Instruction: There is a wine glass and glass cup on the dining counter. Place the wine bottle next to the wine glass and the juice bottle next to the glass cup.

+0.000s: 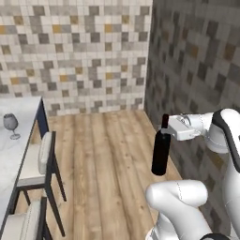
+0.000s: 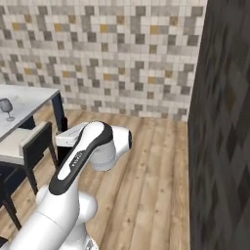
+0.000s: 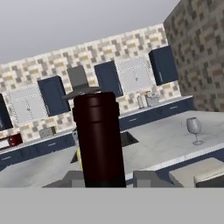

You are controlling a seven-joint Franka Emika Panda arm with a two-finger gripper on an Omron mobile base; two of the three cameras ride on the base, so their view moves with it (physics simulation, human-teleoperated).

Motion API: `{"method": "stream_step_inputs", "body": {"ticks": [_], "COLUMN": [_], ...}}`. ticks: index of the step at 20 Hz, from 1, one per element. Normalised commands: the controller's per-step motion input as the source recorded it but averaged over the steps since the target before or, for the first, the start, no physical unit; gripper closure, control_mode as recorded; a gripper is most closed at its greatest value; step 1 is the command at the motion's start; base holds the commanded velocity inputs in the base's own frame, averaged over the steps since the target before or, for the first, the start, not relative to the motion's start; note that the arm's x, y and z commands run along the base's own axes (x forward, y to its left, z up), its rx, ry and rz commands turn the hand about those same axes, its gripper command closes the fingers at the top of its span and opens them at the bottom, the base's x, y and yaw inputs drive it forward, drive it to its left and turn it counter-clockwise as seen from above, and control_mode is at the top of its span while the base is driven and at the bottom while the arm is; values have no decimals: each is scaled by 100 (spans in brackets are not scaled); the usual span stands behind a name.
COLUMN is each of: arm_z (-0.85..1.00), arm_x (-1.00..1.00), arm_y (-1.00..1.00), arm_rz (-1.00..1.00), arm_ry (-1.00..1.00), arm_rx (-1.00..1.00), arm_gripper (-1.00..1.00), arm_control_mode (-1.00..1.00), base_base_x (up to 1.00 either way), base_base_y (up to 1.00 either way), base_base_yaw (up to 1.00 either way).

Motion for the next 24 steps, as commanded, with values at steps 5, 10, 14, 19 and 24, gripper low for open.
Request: {"method": "stream_step_inputs", "body": {"ticks": [5, 10, 14, 19, 24], "arm_z": [0, 0, 0, 0, 0], "arm_x": [0, 0, 0, 0, 0], "arm_y": [0, 0, 0, 0, 0], "arm_rz": [0, 0, 0, 0, 0], "arm_ry": [0, 0, 0, 0, 0], "arm_rx": [0, 0, 0, 0, 0], "arm_gripper": [100, 100, 100, 100, 100], "arm_control_mode": [100, 100, 100, 100, 100], "base_base_x": [79, 80, 81, 82, 77], "base_base_y": [4, 5, 7, 6, 0], "base_base_yaw": [0, 0, 4, 9, 23]}}
